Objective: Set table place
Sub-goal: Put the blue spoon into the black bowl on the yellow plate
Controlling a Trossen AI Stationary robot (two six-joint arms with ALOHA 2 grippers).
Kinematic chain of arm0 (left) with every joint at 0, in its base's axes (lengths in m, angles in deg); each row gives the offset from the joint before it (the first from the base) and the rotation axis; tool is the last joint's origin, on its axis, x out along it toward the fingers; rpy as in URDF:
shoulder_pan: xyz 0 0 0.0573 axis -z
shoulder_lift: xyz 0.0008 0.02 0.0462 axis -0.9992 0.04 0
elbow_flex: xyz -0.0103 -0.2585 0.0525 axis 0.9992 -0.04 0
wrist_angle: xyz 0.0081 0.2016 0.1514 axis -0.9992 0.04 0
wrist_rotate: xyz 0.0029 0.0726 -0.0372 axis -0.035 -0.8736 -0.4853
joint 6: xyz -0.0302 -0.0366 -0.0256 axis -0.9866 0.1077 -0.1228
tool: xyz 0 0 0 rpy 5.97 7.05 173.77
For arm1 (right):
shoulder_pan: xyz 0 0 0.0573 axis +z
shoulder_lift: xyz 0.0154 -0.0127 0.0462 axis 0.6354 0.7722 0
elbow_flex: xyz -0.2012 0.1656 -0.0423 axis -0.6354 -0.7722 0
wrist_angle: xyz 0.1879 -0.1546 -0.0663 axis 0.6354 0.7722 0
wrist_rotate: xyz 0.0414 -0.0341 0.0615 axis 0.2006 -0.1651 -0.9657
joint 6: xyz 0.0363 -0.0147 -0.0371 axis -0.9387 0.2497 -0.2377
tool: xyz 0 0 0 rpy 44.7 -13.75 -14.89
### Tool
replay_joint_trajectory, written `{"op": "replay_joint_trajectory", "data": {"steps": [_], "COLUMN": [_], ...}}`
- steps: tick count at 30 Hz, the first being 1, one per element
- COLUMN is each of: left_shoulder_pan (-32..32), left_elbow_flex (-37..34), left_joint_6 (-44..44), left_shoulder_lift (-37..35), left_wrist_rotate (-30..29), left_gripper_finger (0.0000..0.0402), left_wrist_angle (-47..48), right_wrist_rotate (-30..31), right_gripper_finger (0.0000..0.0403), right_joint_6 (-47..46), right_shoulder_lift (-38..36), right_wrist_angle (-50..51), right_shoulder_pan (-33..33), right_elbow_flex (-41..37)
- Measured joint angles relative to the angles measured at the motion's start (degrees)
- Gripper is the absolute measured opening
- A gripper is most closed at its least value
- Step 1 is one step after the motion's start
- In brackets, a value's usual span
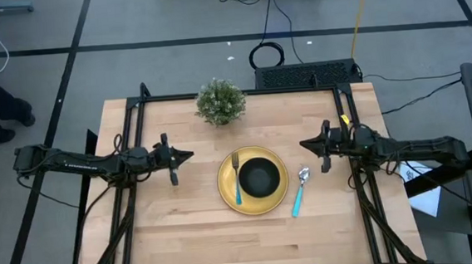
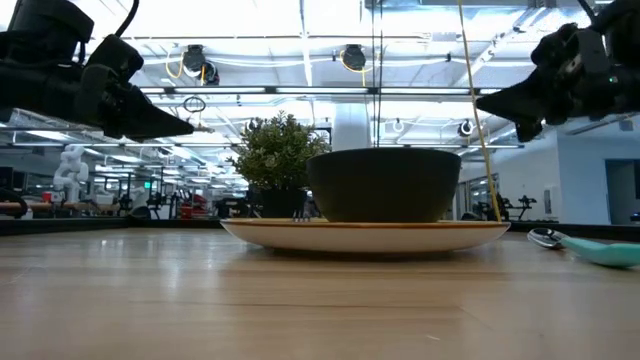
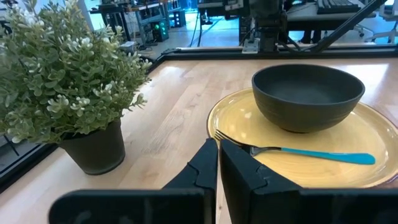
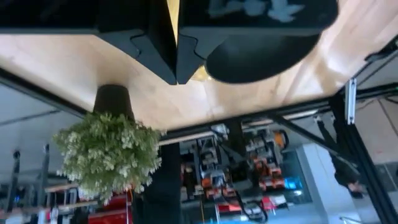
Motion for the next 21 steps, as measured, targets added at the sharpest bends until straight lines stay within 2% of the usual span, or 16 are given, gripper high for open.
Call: {"op": "replay_joint_trajectory", "data": {"steps": [2,12,21], "left_shoulder_pan": [0.0,0.0,0.0], "left_elbow_flex": [0.0,0.0,0.0], "left_joint_6": [0.0,-1.1,16.1], "left_shoulder_lift": [0.0,0.0,0.0], "left_wrist_rotate": [0.0,-0.1,-5.6], "left_gripper_finger": [0.0024,0.0024,0.0024], "left_wrist_angle": [0.0,3.2,-4.7], "right_wrist_rotate": [0.1,1.1,-0.2], "right_gripper_finger": [0.0,0.0,0.0], "right_joint_6": [1.5,6.4,4.6], "right_shoulder_lift": [0.0,0.2,0.3], "right_wrist_angle": [-3.8,-4.3,-5.1], "right_shoulder_pan": [0.3,0.5,0.5], "right_elbow_flex": [-1.6,-2.4,-2.5]}}
